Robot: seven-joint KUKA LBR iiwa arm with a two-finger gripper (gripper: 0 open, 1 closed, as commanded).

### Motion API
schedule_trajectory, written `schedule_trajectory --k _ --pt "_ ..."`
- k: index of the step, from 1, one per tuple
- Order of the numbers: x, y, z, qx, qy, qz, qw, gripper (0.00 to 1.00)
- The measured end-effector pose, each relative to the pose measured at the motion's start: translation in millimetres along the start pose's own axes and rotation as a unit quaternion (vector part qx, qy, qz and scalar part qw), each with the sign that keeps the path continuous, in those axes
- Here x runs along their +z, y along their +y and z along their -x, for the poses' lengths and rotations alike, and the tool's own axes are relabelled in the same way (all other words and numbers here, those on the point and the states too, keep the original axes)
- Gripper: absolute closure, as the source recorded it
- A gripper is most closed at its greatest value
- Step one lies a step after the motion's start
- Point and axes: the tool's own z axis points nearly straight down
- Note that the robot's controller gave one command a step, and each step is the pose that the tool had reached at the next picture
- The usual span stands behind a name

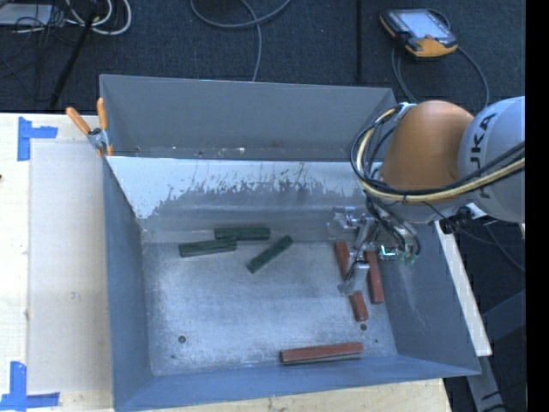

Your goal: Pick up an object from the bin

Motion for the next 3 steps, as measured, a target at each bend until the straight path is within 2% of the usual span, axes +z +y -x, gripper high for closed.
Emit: schedule_trajectory --k 1,2,3 --pt "-4 0 1.8 -0.001 -0.0035 0.000 1.0000 0.00" --pt "35 48 16.6 -0.050 -0.0049 -0.001 0.9987 0.00" --pt "28 91 17.7 0.030 -0.0040 0.000 0.9995 0.00"
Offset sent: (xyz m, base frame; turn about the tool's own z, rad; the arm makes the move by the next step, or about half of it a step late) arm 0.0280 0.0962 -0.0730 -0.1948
